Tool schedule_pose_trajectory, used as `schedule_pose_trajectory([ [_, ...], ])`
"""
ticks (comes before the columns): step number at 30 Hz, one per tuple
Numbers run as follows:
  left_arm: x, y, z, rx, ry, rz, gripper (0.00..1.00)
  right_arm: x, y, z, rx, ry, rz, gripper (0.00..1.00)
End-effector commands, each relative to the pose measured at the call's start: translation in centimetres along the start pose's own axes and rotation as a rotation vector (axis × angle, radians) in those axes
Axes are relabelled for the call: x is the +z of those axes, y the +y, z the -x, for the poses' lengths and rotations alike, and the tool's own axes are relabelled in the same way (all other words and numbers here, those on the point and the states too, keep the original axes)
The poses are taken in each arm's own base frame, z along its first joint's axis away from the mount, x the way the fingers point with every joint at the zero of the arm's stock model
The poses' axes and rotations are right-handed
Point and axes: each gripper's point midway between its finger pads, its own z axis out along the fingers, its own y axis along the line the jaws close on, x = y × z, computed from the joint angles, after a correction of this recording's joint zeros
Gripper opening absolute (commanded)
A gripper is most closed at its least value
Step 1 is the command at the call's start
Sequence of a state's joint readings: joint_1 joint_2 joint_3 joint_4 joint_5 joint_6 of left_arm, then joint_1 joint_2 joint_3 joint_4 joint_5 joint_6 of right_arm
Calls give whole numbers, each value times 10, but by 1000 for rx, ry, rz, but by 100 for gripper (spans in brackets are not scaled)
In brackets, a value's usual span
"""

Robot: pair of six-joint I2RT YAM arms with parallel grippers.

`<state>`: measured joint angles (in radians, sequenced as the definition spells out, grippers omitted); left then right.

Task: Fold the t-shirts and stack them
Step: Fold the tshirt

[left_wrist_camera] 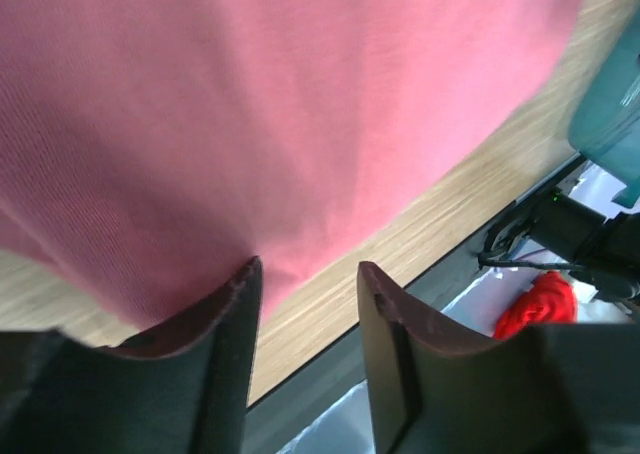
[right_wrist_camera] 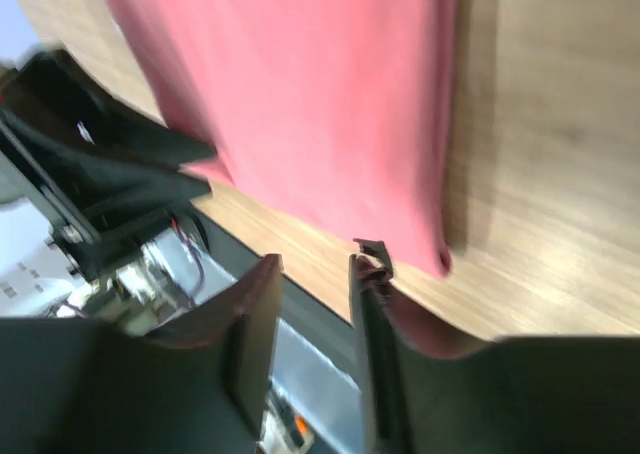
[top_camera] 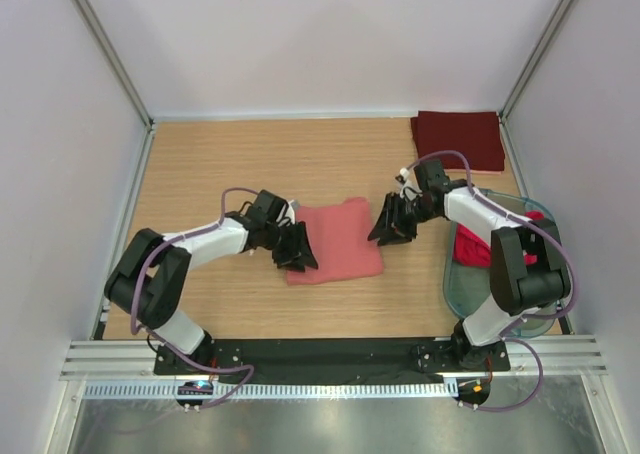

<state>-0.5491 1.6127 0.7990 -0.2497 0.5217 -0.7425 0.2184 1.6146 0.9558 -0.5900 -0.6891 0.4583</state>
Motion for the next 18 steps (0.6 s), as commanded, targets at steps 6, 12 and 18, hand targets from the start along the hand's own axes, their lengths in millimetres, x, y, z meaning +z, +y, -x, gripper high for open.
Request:
schedule_pose_trajectory([
  [6,-56,-45,36,139,-136,26,52,0,17,92,-194,-170,-61,62],
  [12,-61,-9,54,137,-175,183,53,19,4,138,-300,-156,-137,69],
  [18,-64,32,88,44,-233,213,54,31,-1,150,-349,-137,-131,72],
])
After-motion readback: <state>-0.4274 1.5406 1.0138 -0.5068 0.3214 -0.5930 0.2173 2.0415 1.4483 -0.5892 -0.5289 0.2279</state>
